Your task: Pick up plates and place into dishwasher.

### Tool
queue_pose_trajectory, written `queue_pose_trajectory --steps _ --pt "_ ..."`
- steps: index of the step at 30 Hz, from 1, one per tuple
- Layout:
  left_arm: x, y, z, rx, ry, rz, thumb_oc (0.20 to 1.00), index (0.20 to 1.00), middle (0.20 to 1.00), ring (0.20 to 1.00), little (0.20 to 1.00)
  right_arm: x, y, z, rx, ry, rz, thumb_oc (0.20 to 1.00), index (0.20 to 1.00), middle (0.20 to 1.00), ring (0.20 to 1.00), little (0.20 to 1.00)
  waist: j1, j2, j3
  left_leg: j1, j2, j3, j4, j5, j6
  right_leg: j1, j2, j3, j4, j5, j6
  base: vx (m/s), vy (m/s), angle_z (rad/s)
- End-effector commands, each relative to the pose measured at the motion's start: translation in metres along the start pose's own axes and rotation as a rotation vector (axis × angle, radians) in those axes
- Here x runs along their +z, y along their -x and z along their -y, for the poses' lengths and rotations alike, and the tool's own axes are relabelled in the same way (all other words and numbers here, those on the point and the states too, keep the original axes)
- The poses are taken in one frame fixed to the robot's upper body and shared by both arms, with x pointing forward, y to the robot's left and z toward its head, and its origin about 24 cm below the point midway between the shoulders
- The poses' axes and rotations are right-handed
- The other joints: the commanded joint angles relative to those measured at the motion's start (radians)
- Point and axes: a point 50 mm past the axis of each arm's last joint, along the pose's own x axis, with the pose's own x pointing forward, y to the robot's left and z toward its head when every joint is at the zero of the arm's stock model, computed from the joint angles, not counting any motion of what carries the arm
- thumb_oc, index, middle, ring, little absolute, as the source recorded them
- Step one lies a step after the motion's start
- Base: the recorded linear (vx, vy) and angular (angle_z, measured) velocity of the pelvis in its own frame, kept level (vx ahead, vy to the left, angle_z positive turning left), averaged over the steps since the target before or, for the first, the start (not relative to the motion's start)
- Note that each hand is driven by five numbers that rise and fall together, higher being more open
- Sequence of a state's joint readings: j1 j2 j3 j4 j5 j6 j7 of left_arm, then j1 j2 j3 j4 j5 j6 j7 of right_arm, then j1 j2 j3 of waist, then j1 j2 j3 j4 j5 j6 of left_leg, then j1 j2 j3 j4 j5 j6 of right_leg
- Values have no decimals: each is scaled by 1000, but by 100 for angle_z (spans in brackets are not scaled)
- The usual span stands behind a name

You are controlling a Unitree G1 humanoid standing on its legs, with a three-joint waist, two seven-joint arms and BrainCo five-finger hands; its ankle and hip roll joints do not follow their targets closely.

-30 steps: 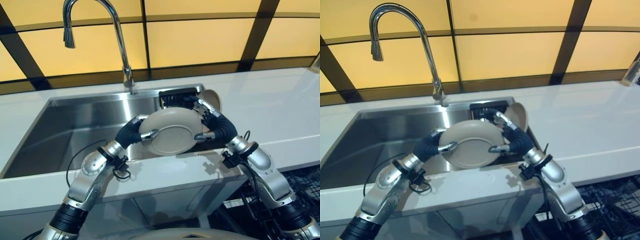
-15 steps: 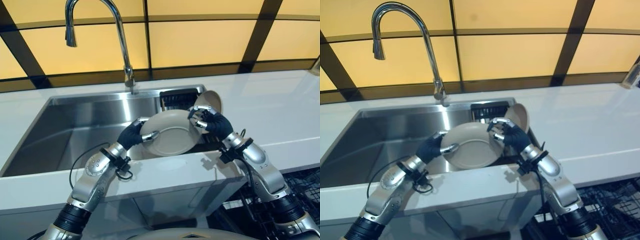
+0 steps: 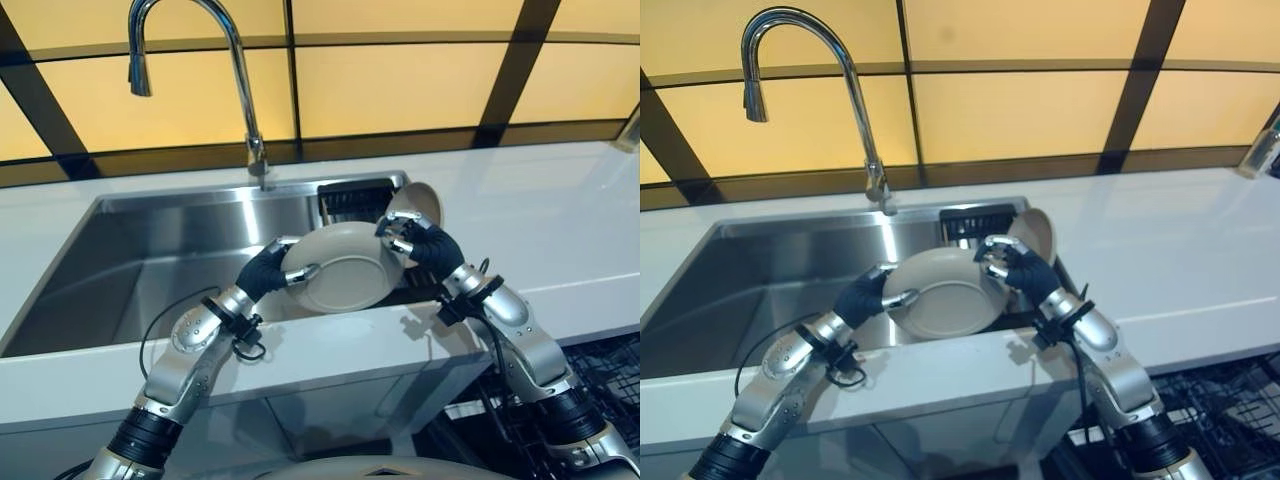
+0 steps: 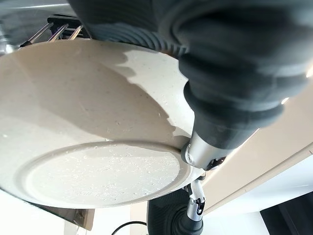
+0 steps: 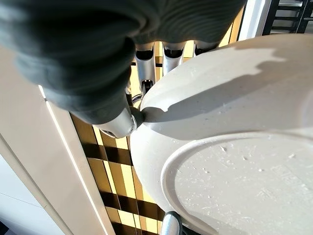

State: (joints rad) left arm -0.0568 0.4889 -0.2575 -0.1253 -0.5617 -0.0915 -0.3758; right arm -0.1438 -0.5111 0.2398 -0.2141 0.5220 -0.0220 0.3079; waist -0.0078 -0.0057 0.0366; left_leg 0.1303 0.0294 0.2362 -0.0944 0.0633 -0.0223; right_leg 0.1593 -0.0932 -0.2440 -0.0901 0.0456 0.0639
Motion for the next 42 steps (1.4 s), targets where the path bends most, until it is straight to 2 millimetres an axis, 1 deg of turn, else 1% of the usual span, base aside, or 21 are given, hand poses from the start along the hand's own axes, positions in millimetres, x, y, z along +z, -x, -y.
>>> queue_pose_trajectory --steps 1,6,8,9,10,11,17,31,34,36,37,38,39,42 --pt "7 -31 24 -84 84 102 200 200 200 200 200 1 -14 -60 298 -118 70 200 200 200 200 200 11 -20 -9 53 -2 29 7 -125 20 -51 -19 28 3 -6 61 0 0 0" --pt "5 -30 22 -74 83 105 200 200 200 200 200 -1 -14 -60 307 -117 63 200 200 200 200 200 12 -20 -8 54 -2 28 7 -125 20 -50 -19 27 3 -6 59 0 0 0" --pt "6 -30 22 -74 80 108 200 200 200 200 200 -3 -14 -58 271 -148 47 203 203 203 203 203 11 -20 -7 55 -1 27 7 -125 19 -49 -19 27 3 -6 59 0 0 0" --pt "6 -30 22 -73 80 109 200 200 200 200 200 -4 -14 -57 252 -156 48 391 391 391 391 391 11 -20 -7 55 -2 28 7 -125 20 -49 -18 28 3 -5 59 0 0 0" --pt "6 -29 22 -72 79 109 200 200 200 200 200 -4 -14 -57 243 -150 49 558 558 558 558 558 10 -20 -6 56 -1 27 7 -125 20 -49 -18 28 3 -5 59 0 0 0" --pt "6 -29 22 -70 80 110 200 200 200 200 200 -5 -14 -56 230 -142 51 1000 1000 1000 1000 1000 9 -19 -6 56 0 27 7 -125 19 -49 -18 28 3 -5 60 0 0 0" --pt "6 -27 23 -60 83 115 200 200 200 200 200 -4 -11 -48 125 -133 53 1000 1000 1000 1000 1000 4 -15 -6 54 1 29 7 -124 17 -52 -17 30 3 -4 62 -2 0 -1" --pt "7 -28 20 -44 76 129 200 200 200 200 200 -11 -10 -49 115 -113 12 1000 1000 1000 1000 1000 3 -9 -5 49 1 23 7 -120 16 -55 -14 31 3 -5 58 -7 -1 -1" --pt "7 -26 19 -44 74 131 200 200 200 200 200 -21 -8 -51 117 -86 -76 1000 1000 1000 1000 1000 5 -11 -6 49 1 20 7 -120 15 -54 -13 31 3 -6 57 0 0 0" --pt "8 -26 19 -42 72 134 200 200 200 200 200 -34 -4 -50 109 -60 -186 1000 1000 1000 1000 1000 6 -14 -6 48 1 18 7 -119 13 -54 -12 31 3 -6 57 0 0 0" --pt "8 -25 18 -33 57 130 200 200 200 200 200 -46 1 -48 89 -74 -282 1000 1000 1000 1000 1000 6 -16 -5 48 2 17 7 -119 13 -53 -13 30 3 -6 57 0 0 0" --pt "8 -25 18 -25 48 127 200 200 200 200 200 -50 4 -46 76 -93 -309 1000 1000 1000 1000 1000 7 -18 -4 50 3 18 7 -118 12 -53 -13 28 3 -4 58 0 0 0" --pt "8 -25 17 -21 55 124 200 200 200 200 200 -51 5 -46 85 -130 -305 1000 1000 1000 1000 1000 8 -20 -2 51 4 18 7 -117 11 -52 -13 25 3 -3 59 0 0 0" --pt "8 -26 16 -20 33 116 200 200 200 200 200 -40 1 -46 120 -155 -219 1000 1000 1000 1000 1000 12 -26 2 47 5 15 7 -116 9 -53 -11 19 3 -3 58 0 0 0"
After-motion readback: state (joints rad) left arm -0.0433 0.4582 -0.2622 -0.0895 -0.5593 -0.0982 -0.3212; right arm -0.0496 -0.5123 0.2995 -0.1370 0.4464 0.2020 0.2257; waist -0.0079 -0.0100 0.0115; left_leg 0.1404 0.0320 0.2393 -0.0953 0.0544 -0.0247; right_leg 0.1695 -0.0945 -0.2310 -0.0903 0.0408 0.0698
